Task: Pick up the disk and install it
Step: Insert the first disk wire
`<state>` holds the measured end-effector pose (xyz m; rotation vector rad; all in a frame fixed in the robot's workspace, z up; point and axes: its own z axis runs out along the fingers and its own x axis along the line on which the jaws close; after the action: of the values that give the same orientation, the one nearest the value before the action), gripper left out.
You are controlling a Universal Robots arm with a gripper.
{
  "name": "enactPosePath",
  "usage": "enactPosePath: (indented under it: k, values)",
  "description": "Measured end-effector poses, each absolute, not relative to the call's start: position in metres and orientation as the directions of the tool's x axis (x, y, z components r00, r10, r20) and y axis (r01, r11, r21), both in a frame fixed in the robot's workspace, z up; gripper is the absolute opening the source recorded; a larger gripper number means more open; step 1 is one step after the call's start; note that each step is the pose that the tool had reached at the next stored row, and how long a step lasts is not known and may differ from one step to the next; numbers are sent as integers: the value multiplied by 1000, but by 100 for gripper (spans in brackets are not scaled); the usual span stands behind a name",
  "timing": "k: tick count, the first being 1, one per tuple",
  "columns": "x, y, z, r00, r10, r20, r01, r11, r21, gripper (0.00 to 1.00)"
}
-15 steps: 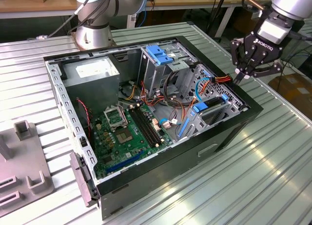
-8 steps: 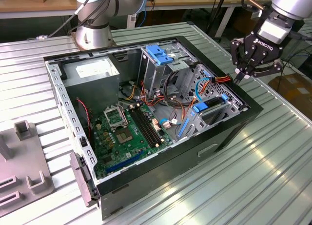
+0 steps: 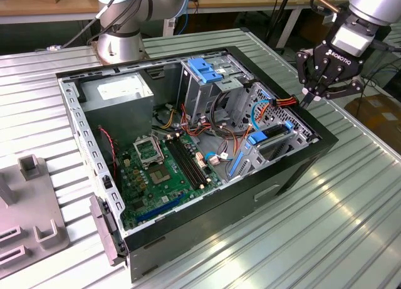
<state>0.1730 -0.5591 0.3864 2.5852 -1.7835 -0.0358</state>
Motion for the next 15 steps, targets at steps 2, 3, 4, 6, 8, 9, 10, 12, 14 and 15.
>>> enactPosePath:
  k: [2, 3, 4, 6, 8, 9, 10, 12, 14, 15]
  values:
    - [173, -559, 386, 355, -935, -18, -935, -355, 13, 10]
    - [173, -559, 386, 355, -935, -18, -935, -355, 14, 10]
    - [173, -559, 386, 356, -934, -18, -934, -356, 13, 10]
    - [173, -559, 386, 380, -925, -18, -925, -380, 13, 10]
    - [173, -559, 386, 441, -898, -18, -897, -441, 13, 10]
    - [173, -559, 386, 453, -891, -18, -891, -453, 13, 10]
    - [174, -559, 386, 461, -887, -19, -887, -461, 13, 10]
    - [175, -558, 386, 475, -880, -18, -880, -475, 14, 10]
    - [177, -555, 386, 480, -877, -18, -877, -480, 13, 10]
    - [178, -554, 386, 482, -876, -18, -876, -482, 13, 10]
